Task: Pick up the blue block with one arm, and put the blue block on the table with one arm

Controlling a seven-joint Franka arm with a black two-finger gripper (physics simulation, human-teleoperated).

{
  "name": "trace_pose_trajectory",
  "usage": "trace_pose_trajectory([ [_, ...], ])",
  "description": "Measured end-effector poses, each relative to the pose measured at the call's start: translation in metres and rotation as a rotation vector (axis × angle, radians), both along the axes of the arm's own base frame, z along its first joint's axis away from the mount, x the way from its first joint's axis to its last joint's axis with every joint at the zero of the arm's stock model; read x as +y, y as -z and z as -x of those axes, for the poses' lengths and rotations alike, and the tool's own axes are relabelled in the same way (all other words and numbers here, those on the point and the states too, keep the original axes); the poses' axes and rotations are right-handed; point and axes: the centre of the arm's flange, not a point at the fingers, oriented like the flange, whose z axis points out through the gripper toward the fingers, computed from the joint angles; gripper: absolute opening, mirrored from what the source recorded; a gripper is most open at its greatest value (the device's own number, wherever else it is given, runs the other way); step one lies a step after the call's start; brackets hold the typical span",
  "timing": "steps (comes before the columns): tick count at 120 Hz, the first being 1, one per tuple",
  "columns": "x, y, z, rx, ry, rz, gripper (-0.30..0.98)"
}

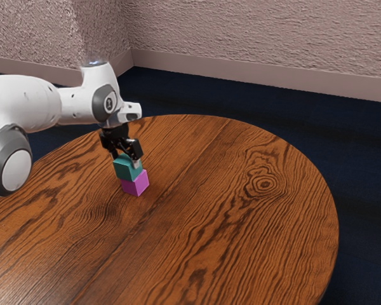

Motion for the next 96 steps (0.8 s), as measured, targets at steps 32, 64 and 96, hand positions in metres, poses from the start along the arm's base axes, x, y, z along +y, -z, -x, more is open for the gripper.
trace_pose_trajectory([
  [32,0.0,0.011,-0.002,0.0,-0.002,-0.001,0.69],
  [64,0.001,0.014,-0.003,-0.004,-0.007,-0.003,0.69],
  [96,0.001,0.014,-0.005,-0.012,-0.015,-0.006,0.44],
])
